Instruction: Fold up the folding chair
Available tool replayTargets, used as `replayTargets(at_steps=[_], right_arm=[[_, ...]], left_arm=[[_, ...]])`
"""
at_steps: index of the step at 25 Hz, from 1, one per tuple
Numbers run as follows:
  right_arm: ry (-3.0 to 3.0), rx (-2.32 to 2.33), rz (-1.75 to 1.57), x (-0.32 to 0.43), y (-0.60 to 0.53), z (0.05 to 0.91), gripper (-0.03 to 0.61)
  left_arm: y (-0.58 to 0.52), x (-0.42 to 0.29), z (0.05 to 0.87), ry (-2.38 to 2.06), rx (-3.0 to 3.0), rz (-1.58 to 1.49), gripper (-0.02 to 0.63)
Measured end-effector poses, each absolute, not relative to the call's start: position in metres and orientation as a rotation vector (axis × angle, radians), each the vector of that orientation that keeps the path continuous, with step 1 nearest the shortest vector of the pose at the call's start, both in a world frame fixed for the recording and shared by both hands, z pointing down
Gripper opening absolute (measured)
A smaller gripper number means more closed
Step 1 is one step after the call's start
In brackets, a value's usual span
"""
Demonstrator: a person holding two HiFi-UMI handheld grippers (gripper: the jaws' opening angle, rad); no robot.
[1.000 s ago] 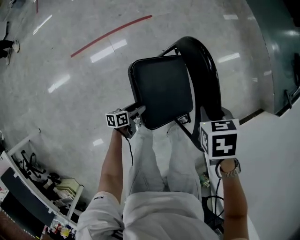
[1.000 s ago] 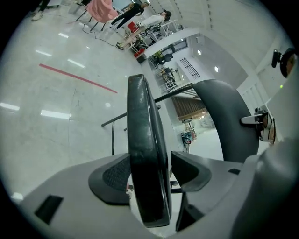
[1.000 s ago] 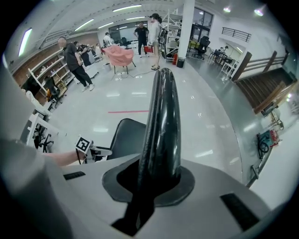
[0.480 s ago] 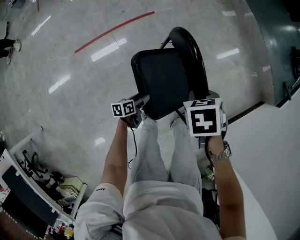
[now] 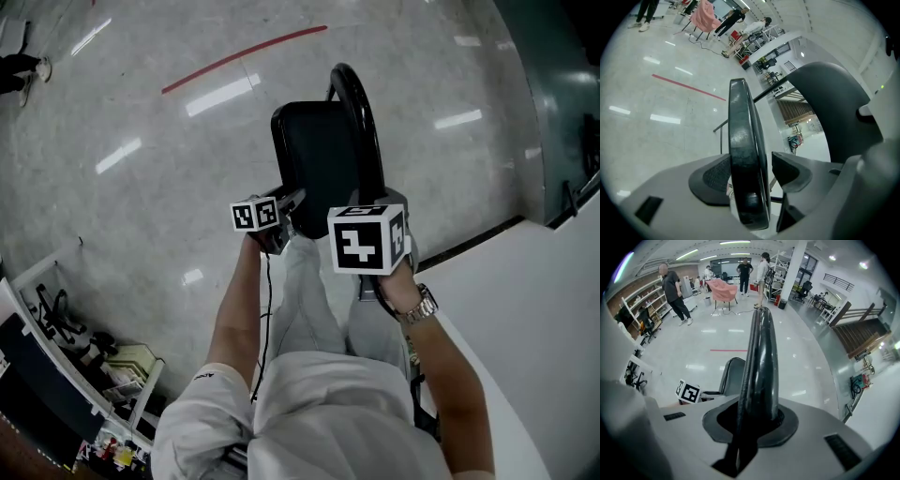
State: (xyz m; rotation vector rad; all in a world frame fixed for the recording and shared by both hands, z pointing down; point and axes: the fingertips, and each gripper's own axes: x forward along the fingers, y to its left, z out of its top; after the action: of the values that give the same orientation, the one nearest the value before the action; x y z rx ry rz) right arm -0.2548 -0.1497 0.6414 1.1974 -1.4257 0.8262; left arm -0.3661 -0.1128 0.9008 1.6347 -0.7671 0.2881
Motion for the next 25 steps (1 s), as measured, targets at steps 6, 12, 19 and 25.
replayTargets(at_steps=[6,12,19,25], right_arm=[[-1.474,1.216,0.913,-0.307,-0.125,0.653,0.086],[-1.466,1.178,0.802,-0.304,-0.11,0.665,0.086],[-1.467,1.2,0.817,-0.267,-0.128,0.651,0.091],[-1.467,1.22,0.838,-0.217,-0.15,0.626,0.097]], left_arm=[[-0.09,-0.369,0.898,-0.802,1.573,0.241,0.284],[-0.077,-0.339,0.901,-0.796,1.521,0.176,0.284],[-0.105,-0.272,0.855,-0.78,1.593,0.09,0.282],[-0.133,-0.187,0.8,-0.704,1.736,0.132,0.275]])
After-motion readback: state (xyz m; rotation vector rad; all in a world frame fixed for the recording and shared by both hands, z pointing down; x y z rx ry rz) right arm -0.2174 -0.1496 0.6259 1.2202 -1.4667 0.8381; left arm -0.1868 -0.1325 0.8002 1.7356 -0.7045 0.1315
